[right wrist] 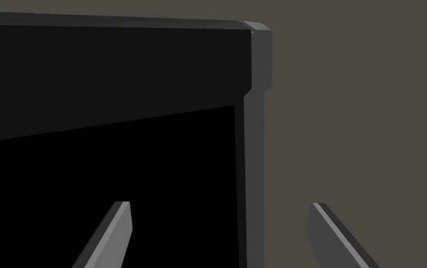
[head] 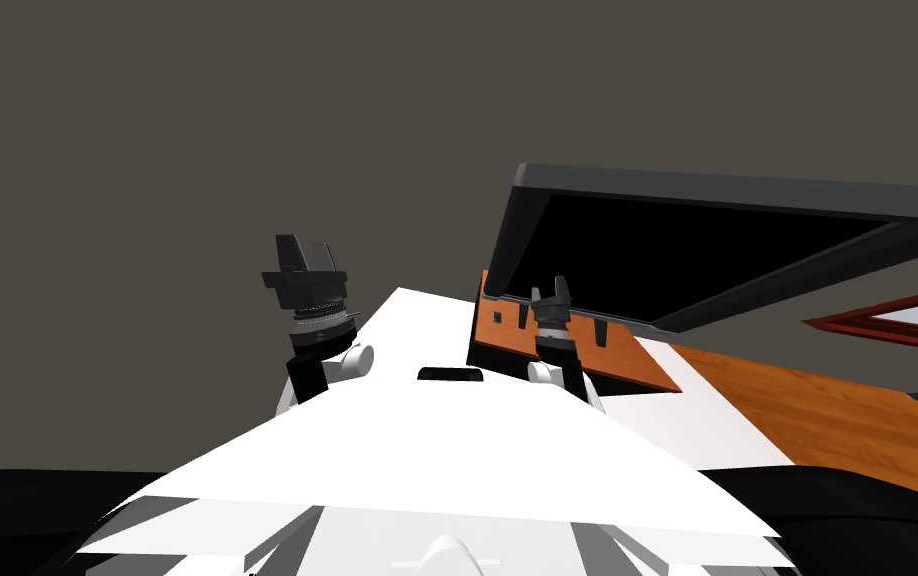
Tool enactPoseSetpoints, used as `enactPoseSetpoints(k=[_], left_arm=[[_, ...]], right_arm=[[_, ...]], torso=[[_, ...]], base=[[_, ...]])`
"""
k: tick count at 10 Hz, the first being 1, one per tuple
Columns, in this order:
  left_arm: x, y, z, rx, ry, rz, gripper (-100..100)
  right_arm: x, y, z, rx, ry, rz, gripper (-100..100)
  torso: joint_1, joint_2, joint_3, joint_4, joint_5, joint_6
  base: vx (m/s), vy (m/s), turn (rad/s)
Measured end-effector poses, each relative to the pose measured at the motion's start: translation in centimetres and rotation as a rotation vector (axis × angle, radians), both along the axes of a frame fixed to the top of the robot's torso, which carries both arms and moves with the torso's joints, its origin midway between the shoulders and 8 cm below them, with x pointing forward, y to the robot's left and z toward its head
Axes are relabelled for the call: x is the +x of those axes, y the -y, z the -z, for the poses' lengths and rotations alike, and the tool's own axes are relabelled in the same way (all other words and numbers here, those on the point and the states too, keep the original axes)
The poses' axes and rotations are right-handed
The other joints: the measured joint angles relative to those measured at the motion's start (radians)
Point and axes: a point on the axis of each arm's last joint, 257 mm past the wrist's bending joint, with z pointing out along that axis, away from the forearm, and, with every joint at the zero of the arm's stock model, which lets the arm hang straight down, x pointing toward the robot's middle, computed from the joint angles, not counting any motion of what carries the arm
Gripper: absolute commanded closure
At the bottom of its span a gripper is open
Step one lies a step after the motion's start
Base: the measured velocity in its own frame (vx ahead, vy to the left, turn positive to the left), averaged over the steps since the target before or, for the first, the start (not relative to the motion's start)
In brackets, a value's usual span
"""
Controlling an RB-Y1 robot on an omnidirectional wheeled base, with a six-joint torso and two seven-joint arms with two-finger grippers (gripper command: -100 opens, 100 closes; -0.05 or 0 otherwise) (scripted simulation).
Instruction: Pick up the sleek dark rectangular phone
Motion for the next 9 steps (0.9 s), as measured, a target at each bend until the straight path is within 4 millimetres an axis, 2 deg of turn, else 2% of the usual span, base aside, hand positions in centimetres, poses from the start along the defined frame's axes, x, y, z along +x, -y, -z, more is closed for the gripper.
enactPoseSetpoints(k=[3,6,8,9], left_arm=[[0.0,0.0,0.0,0.0,0.0,0.0,0],[0.0,0.0,0.0,0.0,0.0,0.0,0],[0.0,0.0,0.0,0.0,0.0,0.0,0],[0.0,0.0,0.0,0.0,0.0,0.0,0]], right_arm=[[1.5,1.5,2.3,0.03,-0.08,-0.01,-100],[3.0,4.1,7.4,0.113,-0.22,-0.008,-100],[3.7,5.1,9.6,0.154,-0.281,-0.002,-100],[4.0,5.8,11.7,0.191,-0.327,0.005,-100]], torso=[[0.0,-0.004,-0.002,-0.001,0.0,0.0],[0.0,-0.004,-0.002,-0.001,0.0,0.0],[-0.002,-0.001,-0.001,0.0,0.0,0.0],[-0.001,-0.003,-0.002,-0.001,0.0,0.0]], base=[[0.059,0.169,0.022],[0.061,0.158,0.015],[0.045,0.147,0.025],[0.069,0.118,0.003]])
